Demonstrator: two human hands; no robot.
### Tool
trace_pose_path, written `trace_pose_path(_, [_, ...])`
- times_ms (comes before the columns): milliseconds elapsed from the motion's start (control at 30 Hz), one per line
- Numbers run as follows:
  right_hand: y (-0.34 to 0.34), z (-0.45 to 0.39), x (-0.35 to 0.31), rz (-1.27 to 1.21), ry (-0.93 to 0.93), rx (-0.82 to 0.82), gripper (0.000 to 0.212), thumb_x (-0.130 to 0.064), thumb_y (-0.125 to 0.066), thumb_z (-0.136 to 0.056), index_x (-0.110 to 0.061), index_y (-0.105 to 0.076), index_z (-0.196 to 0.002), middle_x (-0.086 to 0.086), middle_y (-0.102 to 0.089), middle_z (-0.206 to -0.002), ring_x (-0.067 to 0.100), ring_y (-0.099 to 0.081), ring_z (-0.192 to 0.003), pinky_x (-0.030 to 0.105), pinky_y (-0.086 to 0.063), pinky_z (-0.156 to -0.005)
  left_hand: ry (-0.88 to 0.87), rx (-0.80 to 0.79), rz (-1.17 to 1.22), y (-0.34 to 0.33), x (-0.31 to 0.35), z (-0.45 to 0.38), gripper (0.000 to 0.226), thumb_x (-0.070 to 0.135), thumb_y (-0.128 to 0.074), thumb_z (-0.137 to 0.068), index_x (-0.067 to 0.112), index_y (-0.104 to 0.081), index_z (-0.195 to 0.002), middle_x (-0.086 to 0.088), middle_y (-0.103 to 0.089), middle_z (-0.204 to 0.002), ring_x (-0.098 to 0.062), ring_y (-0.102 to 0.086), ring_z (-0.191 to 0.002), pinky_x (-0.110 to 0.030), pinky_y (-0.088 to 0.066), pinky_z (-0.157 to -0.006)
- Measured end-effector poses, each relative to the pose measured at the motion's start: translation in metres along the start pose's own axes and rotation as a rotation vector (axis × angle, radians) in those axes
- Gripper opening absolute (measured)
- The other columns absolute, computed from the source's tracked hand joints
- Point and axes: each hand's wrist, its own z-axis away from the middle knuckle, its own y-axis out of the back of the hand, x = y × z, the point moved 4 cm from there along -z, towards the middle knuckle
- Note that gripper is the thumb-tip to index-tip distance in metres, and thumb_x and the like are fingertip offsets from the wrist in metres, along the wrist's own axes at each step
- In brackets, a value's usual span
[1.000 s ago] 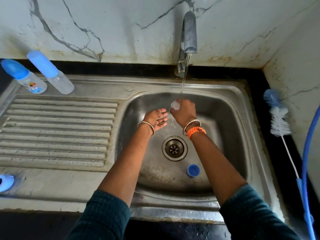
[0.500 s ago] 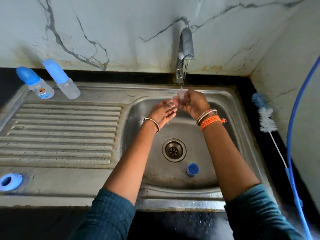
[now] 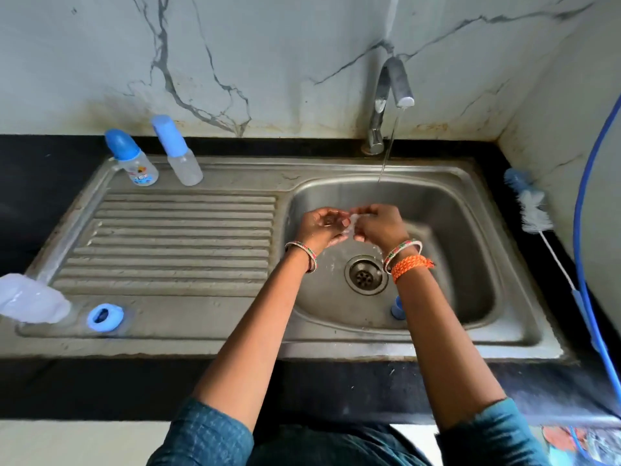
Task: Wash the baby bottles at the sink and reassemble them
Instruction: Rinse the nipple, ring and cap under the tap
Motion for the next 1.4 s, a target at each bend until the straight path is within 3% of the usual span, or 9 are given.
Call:
trace_pose_path(133, [-0.04, 0.044, -0.017, 0.235, 0.198, -0.06, 0.015, -0.014, -0.073, -0.079, -0.011, -0.071, -0.094, 0.002, -0.064, -0.068, 0.011, -0.056, -0.058, 0.023, -0.048, -0.066, 0.046, 0.02, 0.009, 0.048, 0.01, 0.041, 0.026, -0.017, -0.058, -0.082, 0.009, -0.058, -0.077, 0.008, -0.067, -0.059, -0.007, -0.064, -0.058, -0.024, -0.057, -0.06])
trace_pose_path(267, [-0.097, 0.093, -0.032, 0.352, 0.484, 0.034, 0.011, -0.012, -0.073, -0.078, -0.008, -0.074, -0.088, 0.01, -0.072, -0.078, 0.011, -0.059, -0.068, 0.007, -0.036, -0.058, 0.076, -0.019, -0.136, 0.12, 0.022, 0.081, 0.029, -0.012, -0.046, -0.091, 0.013, -0.061, -0.089, 0.009, -0.068, -0.07, -0.006, -0.063, -0.065, -0.026, -0.056, -0.07])
trace_pose_path(400, [-0.173, 0.126, -0.027, 0.373, 0.576, -0.156, 0.015, -0.012, -0.069, -0.081, -0.008, -0.073, -0.095, 0.009, -0.073, -0.088, 0.022, -0.068, -0.081, 0.032, -0.053, -0.079, 0.007, 0.208, -0.263, 0.21, 0.036, 0.108, 0.031, -0.005, -0.041, -0.095, 0.018, -0.06, -0.094, 0.003, -0.062, -0.09, -0.01, -0.057, -0.078, -0.026, -0.046, -0.07])
trace_pose_path(567, [-0.254, 0.15, -0.01, 0.491, 0.622, -0.361, 0.018, -0.017, -0.064, -0.085, -0.011, -0.071, -0.101, 0.008, -0.072, -0.096, 0.025, -0.065, -0.088, 0.036, -0.051, -0.081, -0.012, 0.312, -0.233, 0.28, 0.031, 0.135, 0.027, -0.001, -0.047, -0.095, 0.02, -0.062, -0.088, -0.002, -0.066, -0.093, -0.013, -0.06, -0.079, -0.027, -0.047, -0.071])
trace_pose_path(867, [-0.296, 0.153, -0.001, 0.731, 0.662, -0.456, 0.025, -0.021, -0.056, -0.091, -0.012, -0.062, -0.114, 0.012, -0.063, -0.111, 0.032, -0.059, -0.101, 0.039, -0.049, -0.083, -0.059, 0.388, -0.186, 0.308, 0.02, 0.143, 0.025, 0.0, -0.045, -0.096, 0.017, -0.064, -0.092, -0.003, -0.068, -0.095, -0.013, -0.064, -0.08, -0.023, -0.052, -0.065])
trace_pose_path(1033, [-0.278, 0.148, -0.012, 0.653, 0.672, -0.448, 0.041, -0.024, -0.063, -0.088, -0.014, -0.056, -0.126, 0.01, -0.063, -0.117, 0.026, -0.059, -0.106, 0.039, -0.048, -0.089, -0.119, 0.394, -0.217, 0.294, 0.026, 0.134, 0.032, 0.0, -0.043, -0.096, 0.02, -0.065, -0.087, 0.001, -0.069, -0.091, -0.01, -0.064, -0.074, -0.022, -0.052, -0.061])
trace_pose_path(1167, [-0.214, 0.127, -0.021, 0.525, 0.657, -0.256, 0.023, -0.012, -0.063, -0.085, -0.012, -0.068, -0.108, 0.005, -0.069, -0.102, 0.019, -0.064, -0.093, 0.034, -0.051, -0.086, -0.136, 0.326, -0.244, 0.251, 0.027, 0.113, 0.034, -0.002, -0.042, -0.096, 0.022, -0.064, -0.084, 0.007, -0.069, -0.084, -0.004, -0.063, -0.067, -0.021, -0.051, -0.058])
trace_pose_path(1300, [-0.116, 0.085, 0.003, 0.546, 0.484, -0.072, 0.022, -0.005, -0.059, -0.08, -0.014, -0.073, -0.094, 0.003, -0.073, -0.084, 0.017, -0.066, -0.077, 0.024, -0.051, -0.077, -0.103, 0.124, -0.306, 0.168, 0.013, 0.079, 0.036, -0.002, -0.042, -0.095, 0.024, -0.062, -0.081, 0.012, -0.069, -0.076, -0.001, -0.061, -0.061, -0.02, -0.048, -0.055])
trace_pose_path(1400, [-0.037, 0.039, 0.048, 0.664, 0.225, 0.024, 0.023, -0.009, -0.056, -0.081, -0.018, -0.073, -0.094, 0.007, -0.073, -0.091, 0.025, -0.067, -0.09, 0.028, -0.049, -0.082, -0.038, -0.068, -0.386, 0.091, -0.009, 0.049, 0.034, 0.0, -0.041, -0.096, 0.024, -0.061, -0.082, 0.009, -0.067, -0.08, 0.001, -0.059, -0.059, -0.017, -0.046, -0.053])
